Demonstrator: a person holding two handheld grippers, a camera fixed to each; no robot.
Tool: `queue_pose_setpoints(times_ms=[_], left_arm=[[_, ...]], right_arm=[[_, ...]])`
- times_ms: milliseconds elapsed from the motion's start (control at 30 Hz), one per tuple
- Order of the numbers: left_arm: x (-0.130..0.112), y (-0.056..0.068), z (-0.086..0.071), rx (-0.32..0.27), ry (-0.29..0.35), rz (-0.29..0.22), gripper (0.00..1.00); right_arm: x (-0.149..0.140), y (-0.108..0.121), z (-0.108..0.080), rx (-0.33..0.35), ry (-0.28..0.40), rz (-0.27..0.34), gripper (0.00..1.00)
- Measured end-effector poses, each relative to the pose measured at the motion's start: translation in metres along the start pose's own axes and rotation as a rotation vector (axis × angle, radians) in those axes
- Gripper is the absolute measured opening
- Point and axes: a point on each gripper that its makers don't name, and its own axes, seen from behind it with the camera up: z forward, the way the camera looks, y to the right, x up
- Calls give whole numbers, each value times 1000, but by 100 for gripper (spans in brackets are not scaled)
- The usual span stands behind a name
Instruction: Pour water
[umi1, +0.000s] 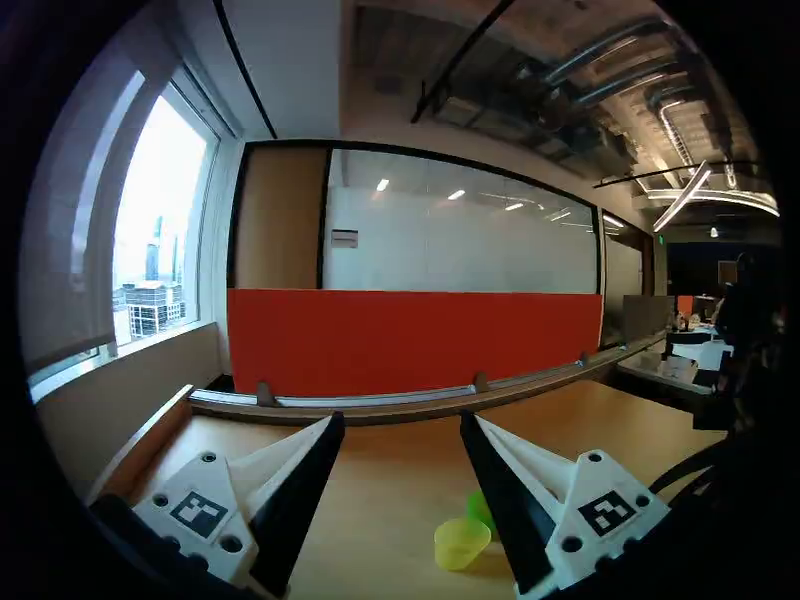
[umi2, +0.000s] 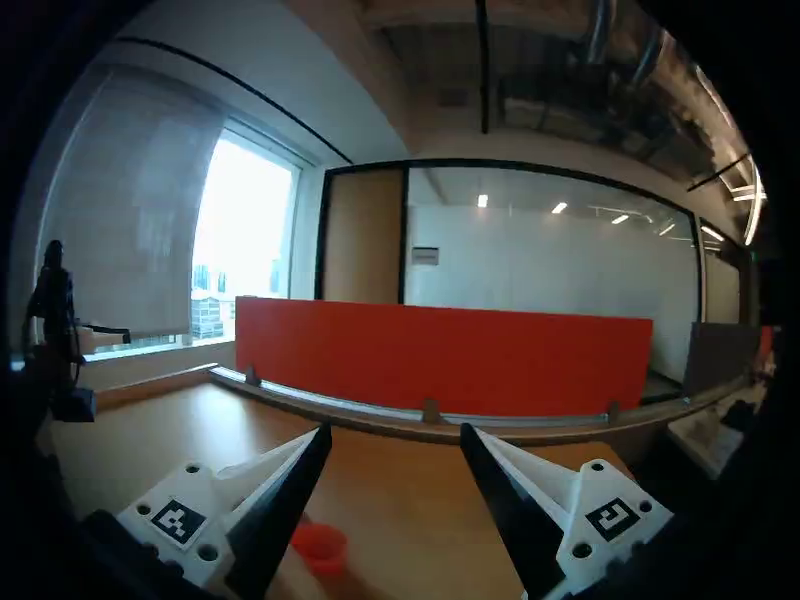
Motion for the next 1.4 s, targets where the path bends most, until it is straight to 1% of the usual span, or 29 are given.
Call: queue_pose_setpoints(times_ms=[167,267,367,467,600,667,767,867,967,1067,1267,1400], left_arm=[[-1,7,3,-51,-12,22,85],[0,15,4,-94,-11,38,85],[4,27,3,-145,-7,59,85],[9,38,3,-188,1,77,85],[14,47,4,-231,3,76,85],[15,49,5,-249,0,67,85],[14,51,8,-270,-12,58,85],[15,52,10,-287,-19,53,85],[16,55,12,-307,-21,54,85],[15,55,13,-321,-30,66,85],[9,57,17,-344,-56,83,85],[8,59,19,-366,-65,73,85]], right_arm=[[1,-17,1,70,-15,-24,99],[3,-23,2,93,-21,-28,99],[5,-30,3,133,-18,-20,99],[6,-35,4,169,-25,3,99],[11,-47,1,232,-30,34,99],[13,-54,-1,270,-31,41,99],[15,-63,-4,313,-38,32,99],[20,-69,-5,341,-40,19,99],[23,-73,-7,363,-37,9,99],[23,-76,-8,380,-44,1,99],[16,-83,-8,402,-82,-2,99],[11,-89,-8,424,-106,-4,99]])
